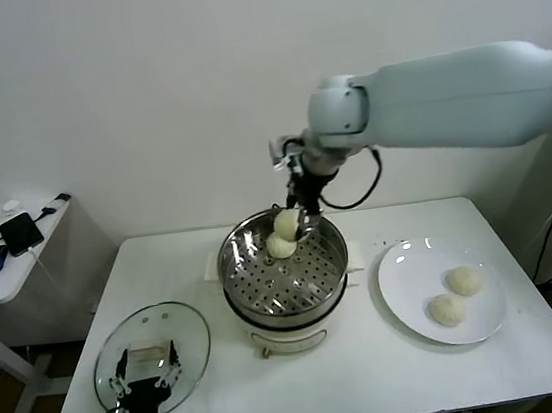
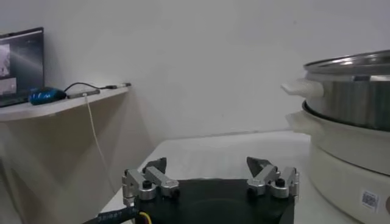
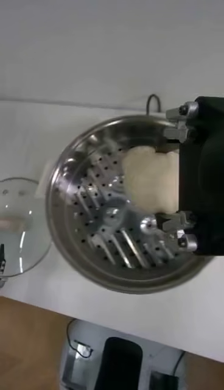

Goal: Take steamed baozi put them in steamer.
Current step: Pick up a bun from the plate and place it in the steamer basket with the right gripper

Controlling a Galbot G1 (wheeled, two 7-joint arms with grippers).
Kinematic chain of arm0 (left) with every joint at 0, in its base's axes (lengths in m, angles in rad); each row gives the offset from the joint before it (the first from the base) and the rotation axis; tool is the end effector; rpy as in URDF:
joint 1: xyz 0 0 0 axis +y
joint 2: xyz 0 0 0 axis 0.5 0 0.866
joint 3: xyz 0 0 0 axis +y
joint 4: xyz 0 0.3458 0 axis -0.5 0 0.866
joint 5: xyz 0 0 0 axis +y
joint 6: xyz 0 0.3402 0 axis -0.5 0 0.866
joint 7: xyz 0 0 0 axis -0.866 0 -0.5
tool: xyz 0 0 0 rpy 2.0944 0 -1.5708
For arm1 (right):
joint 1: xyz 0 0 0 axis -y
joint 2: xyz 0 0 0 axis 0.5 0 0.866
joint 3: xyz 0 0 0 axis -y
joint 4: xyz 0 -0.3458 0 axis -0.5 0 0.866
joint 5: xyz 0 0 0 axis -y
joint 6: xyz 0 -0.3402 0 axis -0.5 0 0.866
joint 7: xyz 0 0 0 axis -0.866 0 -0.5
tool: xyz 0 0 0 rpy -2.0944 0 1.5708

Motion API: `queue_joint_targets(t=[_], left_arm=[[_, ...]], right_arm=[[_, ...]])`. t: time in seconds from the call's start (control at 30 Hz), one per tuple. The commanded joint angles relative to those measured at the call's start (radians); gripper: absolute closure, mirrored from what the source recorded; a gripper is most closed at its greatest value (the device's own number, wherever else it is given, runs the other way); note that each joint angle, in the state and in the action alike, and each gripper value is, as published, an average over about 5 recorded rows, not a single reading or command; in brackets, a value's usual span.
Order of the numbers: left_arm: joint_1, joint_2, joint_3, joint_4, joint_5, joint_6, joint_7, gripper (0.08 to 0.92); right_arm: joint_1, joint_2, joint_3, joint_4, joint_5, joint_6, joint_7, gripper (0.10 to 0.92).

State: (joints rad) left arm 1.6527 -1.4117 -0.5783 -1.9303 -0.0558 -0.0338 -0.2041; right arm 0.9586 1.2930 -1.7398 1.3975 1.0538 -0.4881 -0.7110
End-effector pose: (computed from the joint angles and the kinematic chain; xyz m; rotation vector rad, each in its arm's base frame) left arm 0.1359 0.0530 -0.3623 0.2692 -2.9276 -0.1939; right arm 0.5070 0.1371 -0.0003 1.3762 -1.4548 1.3952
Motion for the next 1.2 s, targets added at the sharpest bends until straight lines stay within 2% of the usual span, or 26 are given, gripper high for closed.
queue_joint_targets(t=[0.03,0.3,0.6,0.73,0.9,1.07,1.2], left_arm=[[0.001,0.001,0.000,-0.004,0.000,0.002,0.000,0.177],[0.006,0.002,-0.003,-0.009,-0.002,0.002,0.001,0.177],[0.004,0.006,-0.008,-0.003,-0.007,0.000,0.000,0.177],[0.001,0.006,-0.006,-0.005,-0.007,0.001,0.001,0.177],[0.003,0.004,-0.005,-0.013,-0.006,0.003,0.003,0.177],[0.009,0.001,-0.002,-0.028,-0.001,0.005,0.008,0.177],[0.015,-0.003,0.001,-0.038,0.006,0.005,0.018,0.177]], right_arm=[[-0.155,0.154,0.022,-0.068,0.025,-0.087,0.134,0.369],[-0.292,0.228,0.059,-0.222,-0.024,-0.090,0.161,0.370],[-0.341,0.273,0.073,-0.295,-0.028,-0.086,0.156,0.370],[-0.338,0.261,0.085,-0.290,-0.028,-0.075,0.146,0.314],[-0.237,0.180,0.086,-0.217,-0.044,-0.023,0.056,0.213],[-0.085,0.029,0.028,-0.117,-0.063,0.098,-0.094,0.203],[0.045,-0.159,-0.043,-0.034,-0.080,0.186,-0.211,0.202]])
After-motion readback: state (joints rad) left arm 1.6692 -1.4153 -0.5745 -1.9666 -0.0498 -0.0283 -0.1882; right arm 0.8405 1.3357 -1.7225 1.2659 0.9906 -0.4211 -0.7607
